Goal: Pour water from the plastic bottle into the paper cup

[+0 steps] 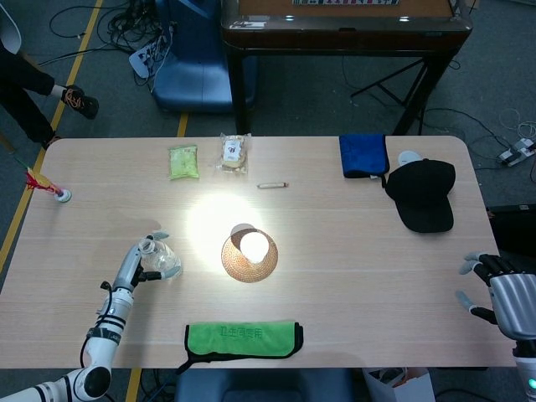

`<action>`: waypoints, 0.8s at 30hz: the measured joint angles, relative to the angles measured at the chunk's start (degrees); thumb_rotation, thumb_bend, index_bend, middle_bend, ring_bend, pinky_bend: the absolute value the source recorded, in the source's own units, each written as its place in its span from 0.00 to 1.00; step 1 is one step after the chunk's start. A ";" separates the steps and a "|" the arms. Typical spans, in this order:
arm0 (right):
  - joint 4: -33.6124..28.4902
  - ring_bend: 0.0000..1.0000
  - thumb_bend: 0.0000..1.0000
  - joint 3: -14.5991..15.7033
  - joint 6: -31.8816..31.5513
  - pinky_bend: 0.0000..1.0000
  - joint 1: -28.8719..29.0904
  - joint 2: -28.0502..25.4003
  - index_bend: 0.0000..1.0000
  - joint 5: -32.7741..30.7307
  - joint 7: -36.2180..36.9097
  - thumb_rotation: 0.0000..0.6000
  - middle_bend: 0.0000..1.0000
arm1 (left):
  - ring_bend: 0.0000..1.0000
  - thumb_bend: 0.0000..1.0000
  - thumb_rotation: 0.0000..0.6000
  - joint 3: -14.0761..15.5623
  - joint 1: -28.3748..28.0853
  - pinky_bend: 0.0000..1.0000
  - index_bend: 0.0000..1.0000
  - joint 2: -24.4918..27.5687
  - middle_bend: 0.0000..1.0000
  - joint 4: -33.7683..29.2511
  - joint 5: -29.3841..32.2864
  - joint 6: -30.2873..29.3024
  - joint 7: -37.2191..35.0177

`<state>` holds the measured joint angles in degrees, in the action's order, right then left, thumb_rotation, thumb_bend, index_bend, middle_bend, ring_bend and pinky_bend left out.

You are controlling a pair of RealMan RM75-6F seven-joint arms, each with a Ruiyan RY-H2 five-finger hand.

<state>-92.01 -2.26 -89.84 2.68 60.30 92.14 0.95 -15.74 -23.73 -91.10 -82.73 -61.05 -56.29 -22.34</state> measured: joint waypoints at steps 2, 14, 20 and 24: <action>0.00 0.36 0.19 -0.01 0.00 0.43 0.00 -0.01 0.49 0.00 0.00 1.00 0.34 | 0.16 0.00 1.00 0.01 -0.07 0.20 0.32 -0.34 0.24 0.44 -0.24 -0.09 -0.13; -0.13 0.36 0.19 -0.02 0.03 0.43 -0.06 -0.10 0.49 -0.07 -0.07 1.00 0.34 | 0.19 0.00 1.00 0.34 -0.26 0.26 0.41 -1.57 0.27 1.97 -0.56 -0.45 0.59; -0.19 0.36 0.19 -0.06 0.05 0.43 -0.09 -0.21 0.49 -0.20 0.06 1.00 0.34 | 0.25 0.00 1.00 0.36 -0.31 0.33 0.45 -2.58 0.35 2.89 -0.44 -1.32 1.75; -0.22 0.36 0.19 -0.06 0.14 0.43 -0.09 -0.31 0.49 -0.26 0.20 1.00 0.34 | 0.30 0.00 1.00 0.40 -0.34 0.39 0.49 -3.54 0.44 3.77 -0.51 -2.34 2.93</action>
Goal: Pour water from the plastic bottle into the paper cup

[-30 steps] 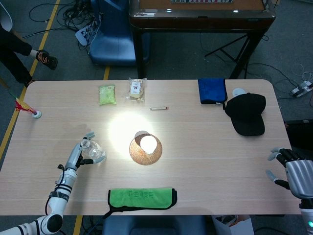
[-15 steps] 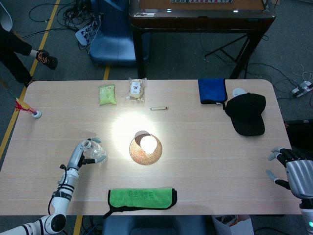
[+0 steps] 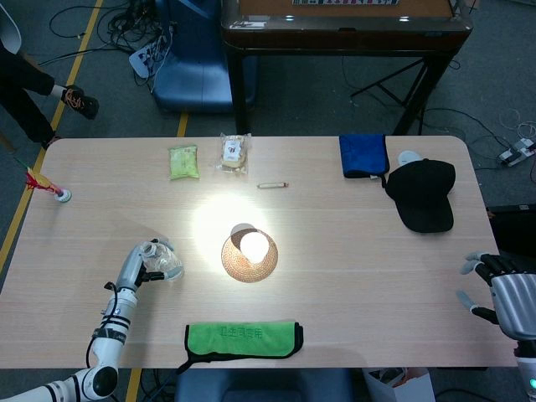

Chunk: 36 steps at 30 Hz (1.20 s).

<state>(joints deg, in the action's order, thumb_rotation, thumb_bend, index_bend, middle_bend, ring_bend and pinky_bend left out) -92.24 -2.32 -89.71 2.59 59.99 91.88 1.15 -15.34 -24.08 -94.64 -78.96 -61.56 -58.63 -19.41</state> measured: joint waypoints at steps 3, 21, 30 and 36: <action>-0.03 0.36 0.19 0.00 -0.02 0.43 -0.03 -0.08 0.49 0.00 0.08 1.00 0.34 | 0.34 0.00 1.00 -0.03 -0.02 0.43 0.52 -0.60 0.49 0.46 -0.17 -0.58 0.54; -0.09 0.36 0.19 -0.06 -0.37 0.43 -0.22 -0.35 0.49 0.08 0.57 1.00 0.34 | 0.46 0.00 1.00 -0.02 -0.93 0.56 0.64 -1.92 0.66 1.41 -4.85 -5.40 5.57; -0.09 0.36 0.19 -0.04 0.17 0.43 -0.06 -0.26 0.49 -0.15 0.30 1.00 0.34 | 0.51 0.00 1.00 -1.13 -3.88 0.60 0.68 -0.93 0.72 -0.04 -3.61 -6.31 20.31; -0.21 0.36 0.19 -0.03 0.16 0.43 -0.11 -0.39 0.49 -0.23 0.30 1.00 0.34 | 0.52 0.00 1.00 -1.91 -7.31 0.61 0.69 -0.87 0.74 -1.15 -2.05 -6.56 31.42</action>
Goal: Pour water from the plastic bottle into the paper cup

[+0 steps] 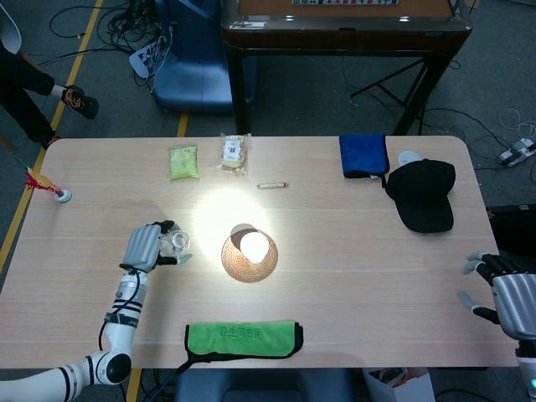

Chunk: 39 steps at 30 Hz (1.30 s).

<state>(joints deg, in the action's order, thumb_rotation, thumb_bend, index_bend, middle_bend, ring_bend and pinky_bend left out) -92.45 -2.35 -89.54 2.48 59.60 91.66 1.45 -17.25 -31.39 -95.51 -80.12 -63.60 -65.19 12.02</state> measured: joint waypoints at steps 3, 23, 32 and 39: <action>-0.06 0.36 0.19 -0.03 -0.14 0.43 -0.07 -0.14 0.49 -0.01 0.20 1.00 0.34 | 0.52 0.00 1.00 -0.18 -1.68 0.62 0.70 -0.25 0.75 -0.14 0.88 0.18 4.26; 0.25 0.36 0.19 -0.31 -0.62 0.43 -0.36 -1.09 0.49 -0.40 2.69 1.00 0.34 | 0.54 0.00 1.00 0.24 -9.75 0.63 0.71 -2.70 0.78 -0.17 9.85 0.11 29.18; 0.48 0.36 0.19 -0.28 0.12 0.43 -0.14 -1.18 0.49 -0.63 3.31 1.00 0.34 | 0.54 0.00 1.00 0.22 -12.47 0.63 0.71 -3.96 0.78 -0.08 13.34 -1.88 35.86; 0.45 0.36 0.19 -0.27 0.25 0.43 -0.07 -1.05 0.49 -0.67 2.78 1.00 0.34 | 0.54 0.01 1.00 2.24 -13.65 0.63 0.71 -4.57 0.79 1.67 12.07 -3.53 38.92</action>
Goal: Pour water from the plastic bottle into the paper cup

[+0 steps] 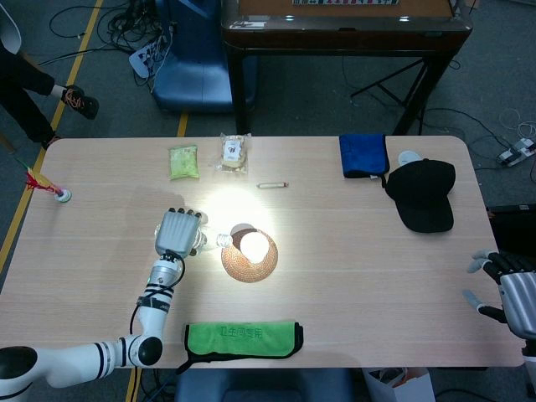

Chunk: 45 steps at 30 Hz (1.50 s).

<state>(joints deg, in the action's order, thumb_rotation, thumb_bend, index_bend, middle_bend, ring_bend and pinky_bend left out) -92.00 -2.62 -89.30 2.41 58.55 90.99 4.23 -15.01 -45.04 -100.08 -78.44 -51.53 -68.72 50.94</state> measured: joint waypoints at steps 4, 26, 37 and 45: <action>-0.01 0.36 0.19 -0.02 0.02 0.43 -0.01 0.01 0.49 -0.09 -0.11 1.00 0.34 | 0.55 0.02 1.00 0.24 -0.34 0.63 0.71 -0.15 0.79 0.02 0.08 -0.12 0.65; -0.03 0.36 0.19 0.01 0.77 0.43 0.15 -0.32 0.49 -0.56 0.46 1.00 0.34 | 0.55 0.02 1.00 -1.05 -5.42 0.63 0.71 -3.28 0.80 -0.21 10.76 -3.74 18.34; -0.02 0.36 0.19 0.05 0.76 0.43 0.13 -0.53 0.49 -0.53 0.97 1.00 0.34 | 0.55 0.02 1.00 -0.81 -7.78 0.64 0.71 -4.27 0.80 -0.80 15.82 -5.35 25.51; 0.11 0.36 0.19 0.04 0.92 0.43 0.17 -0.59 0.49 -0.65 1.28 1.00 0.34 | 0.55 0.02 1.00 -1.17 -9.83 0.64 0.71 -5.18 0.80 -0.84 19.04 -6.62 29.15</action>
<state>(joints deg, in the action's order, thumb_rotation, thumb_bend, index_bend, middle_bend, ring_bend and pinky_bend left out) -91.89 -2.59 -88.37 2.58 57.97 90.34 5.51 -16.18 -54.87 -105.26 -79.28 -32.49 -75.33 80.09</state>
